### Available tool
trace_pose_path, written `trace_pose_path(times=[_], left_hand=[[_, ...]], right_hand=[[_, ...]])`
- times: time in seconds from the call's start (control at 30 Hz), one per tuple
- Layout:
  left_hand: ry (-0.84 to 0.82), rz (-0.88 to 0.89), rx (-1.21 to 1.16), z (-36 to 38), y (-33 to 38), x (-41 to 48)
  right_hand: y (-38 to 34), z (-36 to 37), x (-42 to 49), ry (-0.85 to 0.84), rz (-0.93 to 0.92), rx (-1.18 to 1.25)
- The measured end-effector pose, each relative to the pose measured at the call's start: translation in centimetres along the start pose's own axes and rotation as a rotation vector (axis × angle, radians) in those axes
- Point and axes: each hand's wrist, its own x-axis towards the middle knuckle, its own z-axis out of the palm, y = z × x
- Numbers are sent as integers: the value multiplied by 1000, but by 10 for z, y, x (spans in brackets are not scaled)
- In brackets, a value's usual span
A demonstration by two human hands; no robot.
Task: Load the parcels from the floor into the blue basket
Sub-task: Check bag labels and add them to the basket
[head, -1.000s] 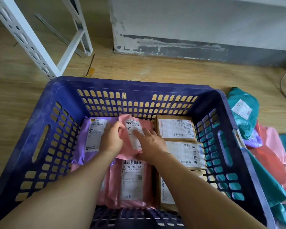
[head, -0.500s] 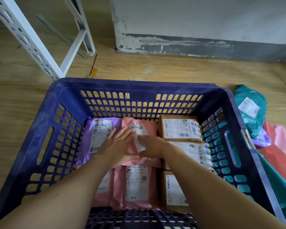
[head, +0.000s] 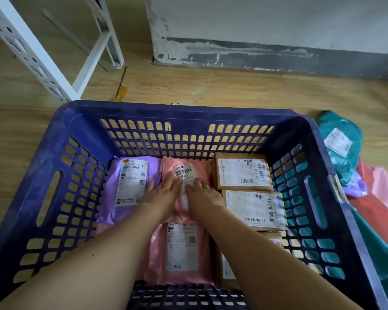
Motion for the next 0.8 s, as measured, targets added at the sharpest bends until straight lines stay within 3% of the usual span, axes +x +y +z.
trace_pose_path(times=[0.4,0.57,0.8], left_hand=[[-57,-58,-65,-11,3,5],[-40,-91,-72,-16,9,-6],[-179,-223,-157,-45,27,-15]], right_hand=[[3,-10,-9,-4,7,71],[14,-26,-33,115,-37,86],[30,-42,-65,301,19,209]])
